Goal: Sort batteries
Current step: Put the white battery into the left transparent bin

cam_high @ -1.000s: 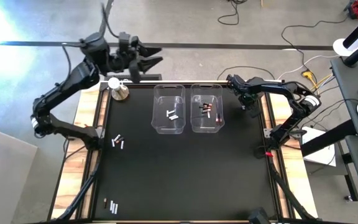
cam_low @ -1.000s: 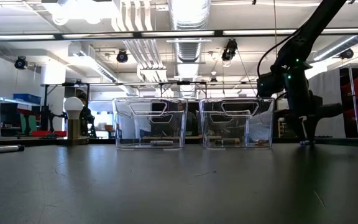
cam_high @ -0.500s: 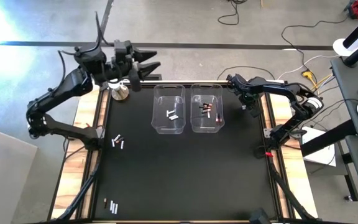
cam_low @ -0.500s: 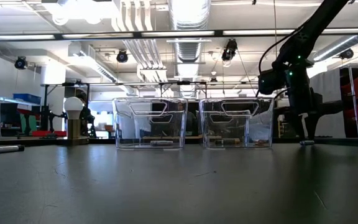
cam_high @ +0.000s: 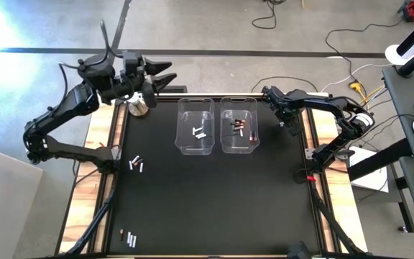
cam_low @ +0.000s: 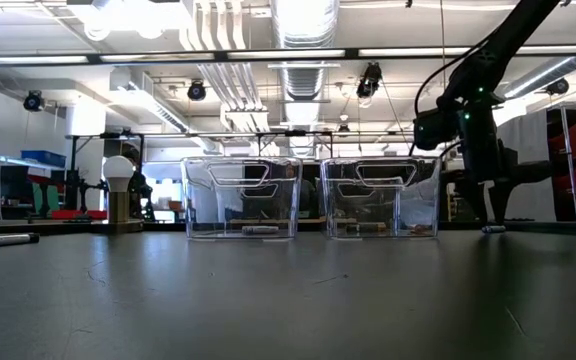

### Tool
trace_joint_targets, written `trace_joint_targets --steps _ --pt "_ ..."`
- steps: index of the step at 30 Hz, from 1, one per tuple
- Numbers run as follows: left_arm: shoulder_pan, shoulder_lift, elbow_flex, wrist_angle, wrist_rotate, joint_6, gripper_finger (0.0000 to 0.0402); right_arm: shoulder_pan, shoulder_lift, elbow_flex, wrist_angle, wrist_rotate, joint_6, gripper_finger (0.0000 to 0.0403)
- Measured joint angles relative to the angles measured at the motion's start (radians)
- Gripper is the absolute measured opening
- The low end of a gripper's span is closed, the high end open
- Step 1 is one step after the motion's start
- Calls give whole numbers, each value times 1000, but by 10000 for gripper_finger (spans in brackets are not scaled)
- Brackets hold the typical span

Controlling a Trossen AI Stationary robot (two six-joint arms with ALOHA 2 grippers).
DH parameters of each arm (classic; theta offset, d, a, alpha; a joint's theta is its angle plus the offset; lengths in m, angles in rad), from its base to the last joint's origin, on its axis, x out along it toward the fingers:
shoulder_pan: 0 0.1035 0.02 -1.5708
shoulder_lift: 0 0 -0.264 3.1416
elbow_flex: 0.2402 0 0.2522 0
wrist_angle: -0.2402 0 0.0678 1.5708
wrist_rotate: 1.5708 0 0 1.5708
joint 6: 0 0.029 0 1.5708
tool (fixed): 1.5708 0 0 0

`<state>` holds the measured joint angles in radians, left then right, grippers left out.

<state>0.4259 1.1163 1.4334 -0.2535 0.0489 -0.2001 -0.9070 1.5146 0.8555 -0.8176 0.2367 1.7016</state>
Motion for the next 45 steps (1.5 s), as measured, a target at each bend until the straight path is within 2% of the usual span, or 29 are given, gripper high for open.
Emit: trace_joint_targets --steps 2,9,17,24,33,35,41,45 --pt "-2 -3 0 0 -23 1 231 0 0 0 0 0 0 114" --pt "-77 -8 -5 -37 -231 31 231 6 0 0 1 0 25 113" --pt "-105 -43 -10 -42 -327 95 231 8 -6 2 17 5 23 100" --pt "-117 -64 -47 23 -355 121 231 6 5 -2 25 26 53 100" --pt "-117 -72 -46 6 -356 109 231 6 64 -3 98 21 45 89" --pt "-116 -77 -47 -36 -366 109 231 6 70 -3 113 19 42 87" --pt "-116 -109 -48 -155 -536 113 231 6 86 -1 116 24 27 89" --pt "-116 -117 -48 -251 -584 135 231 6 91 -1 119 25 3 90"
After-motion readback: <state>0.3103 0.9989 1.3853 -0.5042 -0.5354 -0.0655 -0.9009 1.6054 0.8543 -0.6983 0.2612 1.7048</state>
